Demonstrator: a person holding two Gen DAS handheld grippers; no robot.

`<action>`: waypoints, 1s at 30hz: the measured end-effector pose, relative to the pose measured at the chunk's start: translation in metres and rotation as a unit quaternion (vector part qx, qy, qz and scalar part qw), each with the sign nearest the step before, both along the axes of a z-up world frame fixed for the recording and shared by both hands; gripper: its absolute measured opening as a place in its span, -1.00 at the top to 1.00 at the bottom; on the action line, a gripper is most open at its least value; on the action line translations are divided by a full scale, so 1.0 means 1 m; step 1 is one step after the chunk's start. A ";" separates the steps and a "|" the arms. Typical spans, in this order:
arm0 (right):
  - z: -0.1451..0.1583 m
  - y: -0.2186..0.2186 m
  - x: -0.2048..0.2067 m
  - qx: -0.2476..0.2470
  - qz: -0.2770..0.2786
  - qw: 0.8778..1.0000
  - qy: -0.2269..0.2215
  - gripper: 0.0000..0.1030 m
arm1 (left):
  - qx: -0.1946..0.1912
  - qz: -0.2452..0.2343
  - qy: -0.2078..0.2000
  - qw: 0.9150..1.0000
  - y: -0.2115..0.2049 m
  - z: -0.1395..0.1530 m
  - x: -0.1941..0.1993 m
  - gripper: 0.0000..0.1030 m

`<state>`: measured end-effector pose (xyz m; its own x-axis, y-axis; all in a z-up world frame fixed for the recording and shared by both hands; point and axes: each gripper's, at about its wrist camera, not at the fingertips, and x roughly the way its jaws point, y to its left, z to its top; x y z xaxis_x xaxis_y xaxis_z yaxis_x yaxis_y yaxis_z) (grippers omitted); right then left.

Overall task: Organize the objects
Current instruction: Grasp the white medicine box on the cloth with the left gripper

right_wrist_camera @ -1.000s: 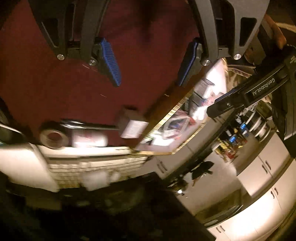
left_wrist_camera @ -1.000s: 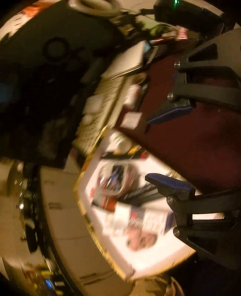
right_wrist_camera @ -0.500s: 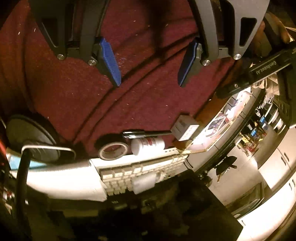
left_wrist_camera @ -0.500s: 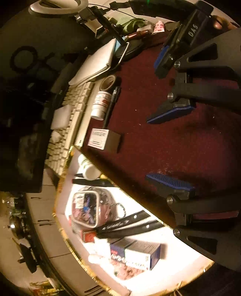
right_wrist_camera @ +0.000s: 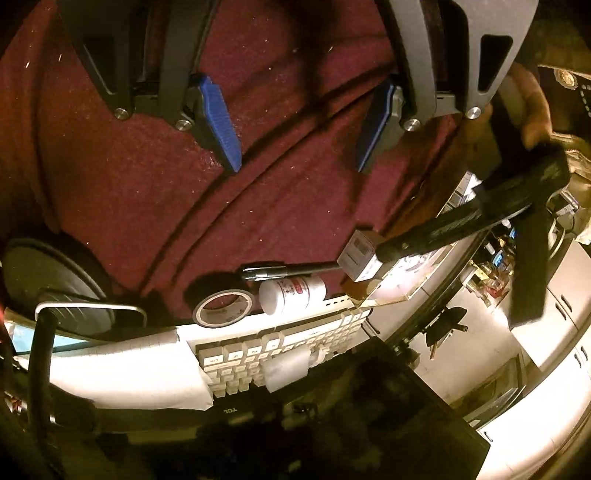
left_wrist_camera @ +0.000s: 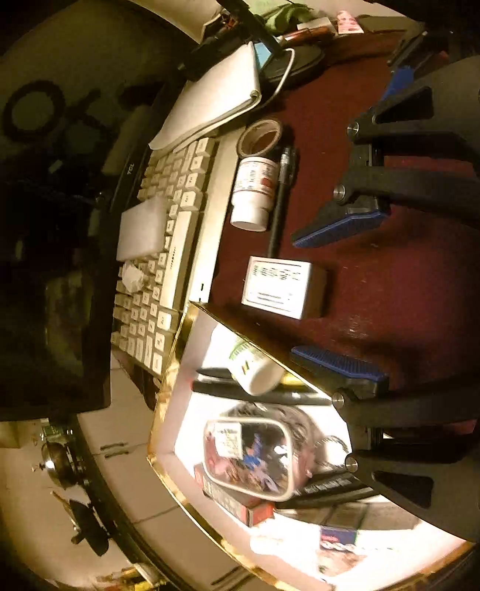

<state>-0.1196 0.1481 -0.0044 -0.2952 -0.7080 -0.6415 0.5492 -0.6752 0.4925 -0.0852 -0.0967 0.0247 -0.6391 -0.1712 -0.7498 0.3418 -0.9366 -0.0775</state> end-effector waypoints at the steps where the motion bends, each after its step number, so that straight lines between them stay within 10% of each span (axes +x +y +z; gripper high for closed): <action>1: 0.000 0.000 0.000 0.001 0.001 1.000 0.001 -0.24 | -0.002 -0.004 -0.003 1.000 -0.001 -0.001 -0.005 -0.08; 7: 0.000 -0.001 0.000 0.002 0.002 1.000 0.001 -0.24 | 0.009 -0.013 -0.025 1.000 -0.001 -0.013 -0.021 0.32; 24: 0.000 0.000 0.002 0.000 0.008 1.000 -0.001 -0.25 | 0.061 -0.053 0.040 0.996 0.013 -0.019 0.074 0.31; 30: 0.020 -0.021 0.003 0.083 0.014 0.995 0.060 -0.25 | 0.069 -0.068 0.054 0.994 0.009 -0.021 0.080 0.31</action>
<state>-0.1163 0.1270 0.0157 -0.3581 -0.6041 -0.7119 0.6164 -0.7257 0.3057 -0.0052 -0.0874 0.0034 -0.7275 0.0221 -0.6858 0.1955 -0.9514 -0.2380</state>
